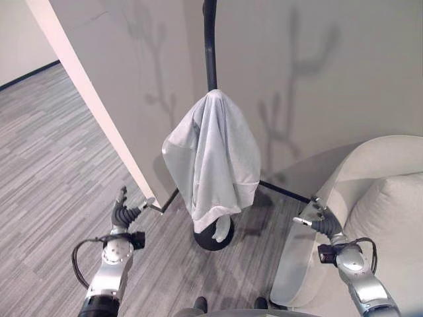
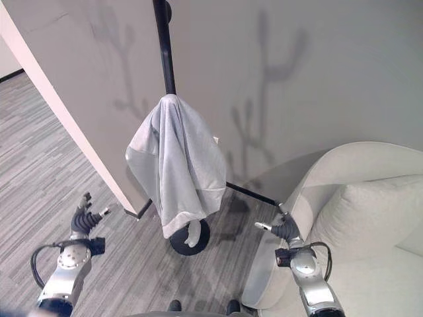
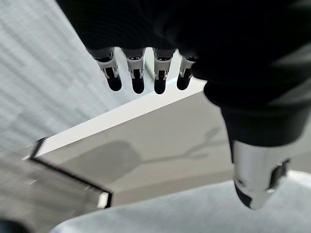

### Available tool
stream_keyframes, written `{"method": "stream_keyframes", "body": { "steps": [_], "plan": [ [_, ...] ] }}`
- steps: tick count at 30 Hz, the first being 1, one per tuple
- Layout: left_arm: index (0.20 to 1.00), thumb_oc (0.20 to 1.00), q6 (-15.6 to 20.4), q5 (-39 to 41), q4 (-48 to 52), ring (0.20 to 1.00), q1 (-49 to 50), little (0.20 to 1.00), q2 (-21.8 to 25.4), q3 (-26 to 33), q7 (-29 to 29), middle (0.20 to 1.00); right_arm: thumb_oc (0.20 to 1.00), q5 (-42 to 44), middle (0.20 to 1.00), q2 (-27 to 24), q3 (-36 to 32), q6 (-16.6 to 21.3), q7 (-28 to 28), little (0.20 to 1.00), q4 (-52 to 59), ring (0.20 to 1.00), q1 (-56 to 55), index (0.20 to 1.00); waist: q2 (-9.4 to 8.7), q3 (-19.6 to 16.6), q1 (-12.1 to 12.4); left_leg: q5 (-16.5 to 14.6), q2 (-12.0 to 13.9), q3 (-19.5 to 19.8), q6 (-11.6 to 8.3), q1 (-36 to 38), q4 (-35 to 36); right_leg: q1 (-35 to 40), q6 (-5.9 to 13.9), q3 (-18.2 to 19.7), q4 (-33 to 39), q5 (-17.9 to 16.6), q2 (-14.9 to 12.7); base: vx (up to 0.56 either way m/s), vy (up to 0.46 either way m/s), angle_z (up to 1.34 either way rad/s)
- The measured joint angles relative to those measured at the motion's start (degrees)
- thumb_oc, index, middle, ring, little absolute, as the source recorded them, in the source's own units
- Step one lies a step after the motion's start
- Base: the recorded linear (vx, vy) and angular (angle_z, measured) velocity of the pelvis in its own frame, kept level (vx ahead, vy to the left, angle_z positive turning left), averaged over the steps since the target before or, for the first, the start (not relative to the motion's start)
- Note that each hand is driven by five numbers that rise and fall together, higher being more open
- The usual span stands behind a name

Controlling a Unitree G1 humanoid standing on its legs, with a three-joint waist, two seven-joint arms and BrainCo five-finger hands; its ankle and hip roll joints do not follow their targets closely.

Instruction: Hang the clothes on the sofa on the clothes rack.

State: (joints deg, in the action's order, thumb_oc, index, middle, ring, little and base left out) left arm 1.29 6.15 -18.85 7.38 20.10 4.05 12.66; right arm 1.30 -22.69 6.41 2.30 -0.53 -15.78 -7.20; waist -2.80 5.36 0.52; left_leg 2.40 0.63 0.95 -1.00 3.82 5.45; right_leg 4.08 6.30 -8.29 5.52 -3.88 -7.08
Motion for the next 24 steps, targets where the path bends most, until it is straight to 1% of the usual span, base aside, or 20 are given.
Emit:
{"method": "stream_keyframes", "body": {
  "steps": [3, 5, 6, 8, 9, 10, 11, 13, 14, 16, 18, 24],
  "plan": [
    [1.0, 1.0, 0.29, -0.05, -2.13, 1.0, 2.07, 1.0, -0.39, -0.27, -1.44, 1.0, 1.0, 0.0, 1.0, 0.43, -0.16, 0.17, 1.18, 1.0, -1.62, 1.0, -1.2, 1.0, 0.32, -1.04, 0.03, -0.1, -0.03, 0.01, 0.15, -0.63, 0.0, -0.45, -0.01, -0.04, -0.01, -0.03, -0.04, -0.01, 0.011, 0.0],
    [1.0, 1.0, 0.31, -0.05, -4.29, 1.0, 4.44, 1.0, -0.98, -0.79, -2.06, 1.0, 1.0, -0.04, 1.0, 1.08, -0.2, 0.92, 1.19, 1.0, -4.83, 1.0, -2.0, 1.0, 0.6, -2.02, -0.01, -0.05, -0.12, -0.12, 0.16, -0.64, 0.0, -0.48, 0.02, 0.02, 0.0, 0.02, -0.13, 0.0, 0.0, 0.0],
    [1.0, 1.0, 0.76, -0.05, -8.16, 1.0, 4.89, 1.0, -1.2, -2.1, -2.63, 1.0, 1.0, -0.14, 1.0, 1.68, -0.25, 1.09, 0.72, 1.0, -9.68, 1.0, -2.14, 1.0, 0.72, -2.48, -0.04, -0.1, -0.21, -0.06, 0.25, -0.66, 0.0, -0.45, 0.06, -0.03, 0.0, 0.09, -0.21, 0.0, 0.0, 0.0],
    [1.0, 1.0, 0.29, -0.34, -12.48, 1.0, 6.8, 1.0, -1.39, -3.99, -3.82, 1.0, 1.0, -0.33, 1.0, 2.56, -0.37, 0.38, 0.34, 1.0, -14.75, 1.0, -4.76, 1.0, 0.9, -2.45, 0.02, 0.07, -0.32, -0.01, 0.42, -0.81, 0.0, -0.85, 0.07, -0.11, -0.02, 0.05, -0.35, -0.02, 0.036, 0.02],
    [1.0, 1.0, 1.25, -0.65, -15.49, 1.0, 6.6, 1.0, -1.32, -4.87, -4.19, 1.0, 1.0, -0.7, 1.0, 3.73, -1.19, 1.06, -0.78, 1.0, -18.27, 1.0, -4.71, 1.0, 1.15, -2.6, 0.02, 0.11, -0.31, -0.05, 0.46, -0.89, 0.0, -0.98, 0.07, -0.08, -0.02, 0.05, -0.36, -0.02, 0.039, -0.03],
    [1.0, 1.0, -0.02, -0.8, -20.16, 1.0, 6.77, 1.0, -1.62, -6.47, -5.5, 1.0, 1.0, -1.37, 1.0, 5.59, -2.54, 0.21, -2.71, 1.0, -22.37, 1.0, -4.24, 1.0, 1.17, -3.1, -0.43, -0.19, -0.32, -0.22, 0.29, -0.84, 0.01, -0.7, 0.06, 0.08, -0.01, 0.09, -0.36, 0.0, 0.0, 0.0],
    [1.0, 1.0, 0.07, -0.88, -20.03, 1.0, 6.21, 1.0, -1.61, -6.42, -5.92, 1.0, 1.0, -1.36, 1.0, 5.47, -2.61, -0.3, -3.09, 1.0, -22.15, 1.0, -3.97, 1.0, 0.96, -3.11, -0.38, -0.2, -0.31, -0.17, 0.27, -0.9, 0.01, -0.81, 0.05, 0.05, 0.01, 0.1, -0.35, -0.01, 0.04, -0.03],
    [1.0, 1.0, 1.09, -1.58, -22.75, 1.0, 5.7, 1.0, -1.62, -7.2, -6.13, 1.0, 1.0, -1.34, 1.0, 5.85, -2.75, 0.1, -3.96, 1.0, -24.68, 1.0, -4.03, 1.0, 1.42, -3.25, -0.42, -0.24, -0.34, -0.35, 0.32, -0.93, 0.01, -1.52, -0.05, 0.27, 0.01, 0.4, -0.37, 0.0, 0.03, -0.08],
    [1.0, 1.0, 1.03, -2.84, -29.27, 1.0, 4.4, 1.0, -1.78, -9.15, -6.35, 1.0, 1.0, -1.3, 1.0, 6.72, -2.86, 1.0, -4.66, 1.0, -27.72, 1.0, -2.95, 1.0, 1.14, -4.18, -0.44, -0.37, -0.33, -0.96, 0.49, -0.95, 0.01, -1.33, 0.03, 0.91, 0.01, 0.46, -0.36, 0.01, 0.013, -0.22],
    [1.0, 1.0, 0.38, -2.9, -34.12, 1.0, 3.98, 1.0, -2.77, -9.28, -6.79, 1.0, 1.0, -1.21, 1.0, 7.13, -2.6, 0.9, -5.23, 1.0, -28.07, 1.0, -2.29, 1.0, 1.18, -4.41, -1.2, -0.83, -0.32, -1.45, 0.47, -0.75, 0.01, -1.29, -0.17, 1.32, 0.02, 0.24, -0.39, 0.01, 0.012, -0.16],
    [1.0, 1.0, -0.06, -3.51, -35.14, 1.0, 3.89, 1.0, -2.91, -10.86, -7.17, 1.0, 1.0, -1.13, 1.0, 7.39, -2.61, 0.78, -5.69, 1.0, -29.31, 1.0, -1.62, 1.0, 0.89, -4.52, -1.47, -0.8, -0.33, -1.42, 0.44, -0.72, 0.01, -1.31, -0.13, 1.27, 0.02, 0.09, -0.41, 0.0, 0.0, 0.0],
    [1.0, 1.0, 0.06, -5.0, -35.2, 1.0, 2.97, 1.0, -3.16, -10.95, -7.75, 1.0, 1.0, -0.03, 1.0, 7.82, -2.84, 0.86, -6.54, 1.0, -33.03, 1.0, -0.7, 1.0, 0.6, -5.01, -1.7, -0.74, -0.32, -1.53, 0.4, -0.58, 0.01, -1.2, -0.03, 1.3, 0.02, 0.06, -0.41, 0.0, 0.0, 0.0]
  ]
}}
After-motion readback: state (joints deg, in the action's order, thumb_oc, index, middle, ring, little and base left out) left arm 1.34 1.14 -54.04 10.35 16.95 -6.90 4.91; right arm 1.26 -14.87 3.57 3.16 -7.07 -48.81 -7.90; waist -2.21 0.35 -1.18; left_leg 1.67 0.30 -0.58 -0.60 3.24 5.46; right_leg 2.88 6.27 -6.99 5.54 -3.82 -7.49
